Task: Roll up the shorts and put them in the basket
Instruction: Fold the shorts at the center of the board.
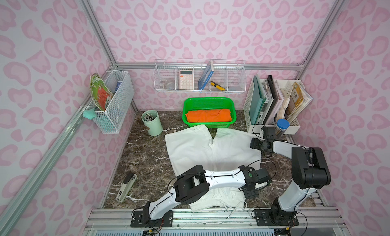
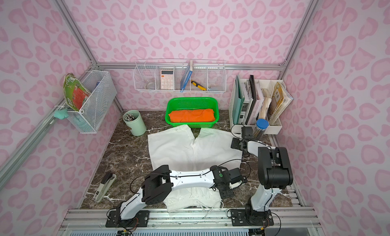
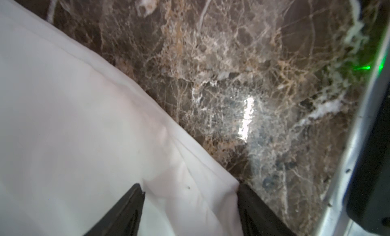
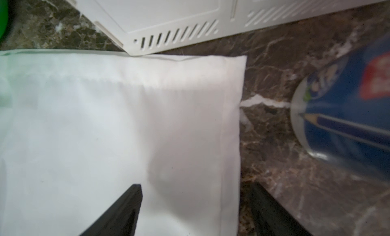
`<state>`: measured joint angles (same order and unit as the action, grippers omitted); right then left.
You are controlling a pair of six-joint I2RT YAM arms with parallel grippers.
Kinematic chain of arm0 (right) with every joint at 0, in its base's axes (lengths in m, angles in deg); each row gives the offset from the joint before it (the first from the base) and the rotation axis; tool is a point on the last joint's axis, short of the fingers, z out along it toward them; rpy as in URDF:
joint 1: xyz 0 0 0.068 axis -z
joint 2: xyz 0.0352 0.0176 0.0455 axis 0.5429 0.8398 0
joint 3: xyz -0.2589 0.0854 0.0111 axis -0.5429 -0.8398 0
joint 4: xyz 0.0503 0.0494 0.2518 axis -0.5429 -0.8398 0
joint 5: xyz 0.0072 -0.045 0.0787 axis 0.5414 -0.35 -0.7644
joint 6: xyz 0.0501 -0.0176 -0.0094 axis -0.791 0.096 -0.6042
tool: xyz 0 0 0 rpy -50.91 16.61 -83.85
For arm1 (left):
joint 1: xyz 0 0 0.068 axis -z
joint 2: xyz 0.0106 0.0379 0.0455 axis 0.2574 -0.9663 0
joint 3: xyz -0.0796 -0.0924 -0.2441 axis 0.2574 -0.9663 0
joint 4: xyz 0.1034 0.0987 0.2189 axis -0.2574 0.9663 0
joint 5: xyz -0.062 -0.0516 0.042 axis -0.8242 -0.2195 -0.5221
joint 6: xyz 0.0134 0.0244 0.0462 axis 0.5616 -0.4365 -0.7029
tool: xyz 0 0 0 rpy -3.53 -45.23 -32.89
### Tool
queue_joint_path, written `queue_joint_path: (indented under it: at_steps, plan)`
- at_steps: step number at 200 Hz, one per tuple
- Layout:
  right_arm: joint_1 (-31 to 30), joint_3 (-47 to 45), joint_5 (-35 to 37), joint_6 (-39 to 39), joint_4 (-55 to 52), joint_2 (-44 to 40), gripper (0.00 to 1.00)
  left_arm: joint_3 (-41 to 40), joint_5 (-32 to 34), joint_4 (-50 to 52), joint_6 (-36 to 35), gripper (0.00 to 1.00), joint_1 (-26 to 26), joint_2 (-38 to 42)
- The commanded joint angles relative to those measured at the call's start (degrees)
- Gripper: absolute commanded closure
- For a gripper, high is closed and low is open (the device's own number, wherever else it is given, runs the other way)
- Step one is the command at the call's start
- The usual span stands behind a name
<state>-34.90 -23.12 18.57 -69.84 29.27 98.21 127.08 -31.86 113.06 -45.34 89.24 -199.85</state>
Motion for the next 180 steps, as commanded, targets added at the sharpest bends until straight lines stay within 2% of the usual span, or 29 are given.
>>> queue_joint_path:
  at_steps: [1,20,36,42,58,69,98,111,142,180]
  plan:
    - [0.1,-0.6,-1.4,-0.6,-3.8,1.5,0.21,0.3,0.1,1.9,0.1,0.38,0.0,-0.7]
    - [0.0,-0.8,-1.8,-0.5,-3.7,2.3,0.24,0.7,-0.6,2.1,-0.8,0.62,0.0,-1.5]
    - [0.0,-0.9,-2.1,-0.3,-3.7,2.8,0.3,1.3,-0.9,2.6,-1.0,0.87,0.0,-2.1]
    - [0.0,-0.9,-2.2,-0.3,-3.7,3.1,0.33,1.6,-0.9,2.9,-1.0,1.0,0.0,-2.3]
    - [-0.1,-0.7,-2.6,-0.2,-3.6,3.5,0.47,2.7,-0.2,4.1,0.0,1.0,0.0,-2.8]
    - [-0.1,-0.8,-2.9,-0.4,-3.6,3.7,0.59,3.1,0.2,4.6,0.3,1.0,0.0,-2.9]
    - [-0.3,-0.7,-3.6,-0.5,-3.5,3.7,0.83,3.1,0.9,4.6,0.7,1.0,0.0,-2.7]
    - [-0.4,-0.6,-3.6,-0.7,-3.5,3.4,1.0,3.0,1.5,4.7,1.2,1.0,-0.1,-2.2]
    - [-1.8,-0.5,-3.7,0.0,-3.2,-0.5,1.0,0.3,1.8,2.0,2.8,1.0,-1.1,1.1]
    - [-5.4,3.3,-3.4,1.8,-5.9,-5.7,1.0,-10.0,3.4,-8.3,4.6,1.0,-2.7,11.1]
